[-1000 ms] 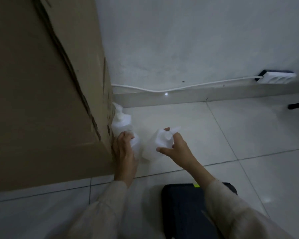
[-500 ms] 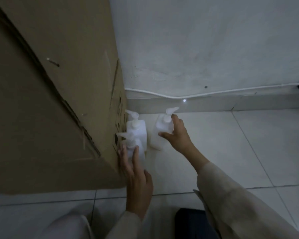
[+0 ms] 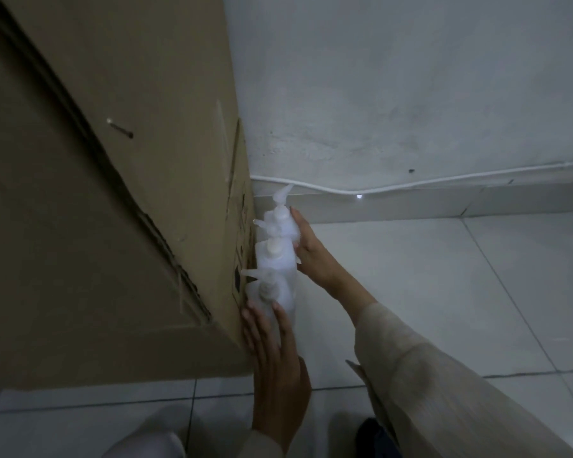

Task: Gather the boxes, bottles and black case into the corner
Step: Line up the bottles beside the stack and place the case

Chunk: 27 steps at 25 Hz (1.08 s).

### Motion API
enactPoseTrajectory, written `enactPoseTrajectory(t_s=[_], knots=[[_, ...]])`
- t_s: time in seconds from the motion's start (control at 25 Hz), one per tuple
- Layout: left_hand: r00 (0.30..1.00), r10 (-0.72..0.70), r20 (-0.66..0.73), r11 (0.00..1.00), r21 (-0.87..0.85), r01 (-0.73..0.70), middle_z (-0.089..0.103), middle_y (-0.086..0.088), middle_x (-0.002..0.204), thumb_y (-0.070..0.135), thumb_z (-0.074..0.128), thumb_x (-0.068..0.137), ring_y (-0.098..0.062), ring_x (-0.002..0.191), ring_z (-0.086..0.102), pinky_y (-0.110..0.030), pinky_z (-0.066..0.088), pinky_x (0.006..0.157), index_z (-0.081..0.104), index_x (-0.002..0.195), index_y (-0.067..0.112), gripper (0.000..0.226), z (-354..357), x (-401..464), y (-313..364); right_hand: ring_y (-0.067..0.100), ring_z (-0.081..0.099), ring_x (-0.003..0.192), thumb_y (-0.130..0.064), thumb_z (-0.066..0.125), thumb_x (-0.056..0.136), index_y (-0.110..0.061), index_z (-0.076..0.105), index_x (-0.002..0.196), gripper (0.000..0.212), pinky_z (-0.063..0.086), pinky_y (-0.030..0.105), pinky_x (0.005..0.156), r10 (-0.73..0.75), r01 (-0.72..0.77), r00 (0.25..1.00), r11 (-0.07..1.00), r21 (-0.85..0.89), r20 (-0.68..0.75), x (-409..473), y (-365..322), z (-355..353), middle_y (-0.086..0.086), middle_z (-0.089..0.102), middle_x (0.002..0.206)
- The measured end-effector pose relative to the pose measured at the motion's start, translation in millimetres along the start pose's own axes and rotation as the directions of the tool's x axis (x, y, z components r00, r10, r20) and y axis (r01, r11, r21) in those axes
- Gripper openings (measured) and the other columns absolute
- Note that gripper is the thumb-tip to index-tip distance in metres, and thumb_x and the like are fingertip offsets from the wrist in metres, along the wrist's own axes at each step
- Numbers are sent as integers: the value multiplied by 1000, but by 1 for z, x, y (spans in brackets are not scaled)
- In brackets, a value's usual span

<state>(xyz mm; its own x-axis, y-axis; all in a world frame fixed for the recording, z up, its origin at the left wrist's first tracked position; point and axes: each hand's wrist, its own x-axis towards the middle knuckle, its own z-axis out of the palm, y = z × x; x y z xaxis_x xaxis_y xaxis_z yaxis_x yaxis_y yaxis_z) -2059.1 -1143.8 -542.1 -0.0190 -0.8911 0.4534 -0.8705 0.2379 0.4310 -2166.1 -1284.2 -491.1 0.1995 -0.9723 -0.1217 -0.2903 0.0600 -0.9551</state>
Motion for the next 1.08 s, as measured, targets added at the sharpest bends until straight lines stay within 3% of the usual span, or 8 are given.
enactPoseTrajectory(t_s=[0.2, 0.28, 0.44, 0.56, 0.8, 0.88, 1.0, 1.08], knots=[[972, -44, 229, 999, -10, 47, -20, -22, 154, 9, 28, 76, -41, 138, 15, -32, -2, 117, -6, 144, -5, 77, -7, -23, -17, 11, 52, 110, -35, 25, 100, -39, 46, 117, 27, 43, 29, 90, 209, -220, 976, 939, 264, 67, -20, -23, 11, -4, 54, 122], [947, -65, 313, 987, -121, 108, -20, -19, 155, 17, 34, 73, -36, 135, 21, -28, 3, 115, -1, 144, -3, 82, -7, -29, -19, 10, 49, 116, -40, 18, 100, -37, 47, 116, 32, 38, 29, 98, 253, -259, 965, 915, 308, 60, -26, -18, 19, -10, 54, 117], [876, -119, 467, 908, -306, 286, -43, 13, 146, 10, 50, 76, 2, 138, -28, -5, -10, 109, -12, 144, 2, 93, -7, -27, -12, 3, 52, 102, -51, 9, 96, -34, 36, 127, 45, 47, 18, 88, 334, -347, 937, 849, 398, 104, -37, -9, 32, -15, 54, 111], [769, -119, 628, 818, -376, 435, -64, 37, 105, 1, 48, 89, 20, 112, -49, 6, -21, 91, -29, 131, 8, 88, -3, -23, -2, 24, 40, 132, -67, 7, 87, -31, 20, 146, 70, 35, 42, 109, 374, -411, 911, 842, 349, 171, -33, -4, 39, 1, 40, 146], [715, -159, 681, 756, -382, 532, -59, -2, 131, 16, 44, 95, -12, 138, -29, -19, -7, 113, -47, 111, 29, 93, -2, -10, -6, 21, 22, 143, -55, 6, 94, -27, 13, 149, 62, 17, 39, 117, 328, -335, 941, 878, 341, 79, -33, -7, 41, 4, 23, 156], [725, -153, 672, 772, -376, 512, -59, 3, 128, 16, 44, 95, -6, 132, -33, -8, -15, 106, -46, 108, 33, 93, -5, -9, -9, 19, 21, 144, -54, 6, 95, -29, 14, 148, 60, 16, 38, 115, 341, -346, 938, 901, 264, 65, -50, -5, 38, 1, 22, 156], [701, -157, 695, 727, -400, 559, -49, 1, 139, 16, 43, 96, -6, 132, -34, -3, -16, 97, -38, 122, 25, 86, -4, -18, -16, 17, 32, 139, -56, 10, 94, -30, 29, 145, 60, 24, 39, 111, 412, -410, 911, 890, 198, 34, -97, 5, 24, 1, 36, 150], [614, -158, 773, 661, -379, 647, -34, -3, 151, 18, 41, 96, -10, 141, -23, -7, -4, 98, -23, 139, 17, 77, -6, -31, -14, 11, 38, 133, -54, 15, 95, -30, 41, 138, 55, 27, 35, 110, 405, -394, 914, 902, 177, -28, -135, 10, 6, -3, 47, 141]])
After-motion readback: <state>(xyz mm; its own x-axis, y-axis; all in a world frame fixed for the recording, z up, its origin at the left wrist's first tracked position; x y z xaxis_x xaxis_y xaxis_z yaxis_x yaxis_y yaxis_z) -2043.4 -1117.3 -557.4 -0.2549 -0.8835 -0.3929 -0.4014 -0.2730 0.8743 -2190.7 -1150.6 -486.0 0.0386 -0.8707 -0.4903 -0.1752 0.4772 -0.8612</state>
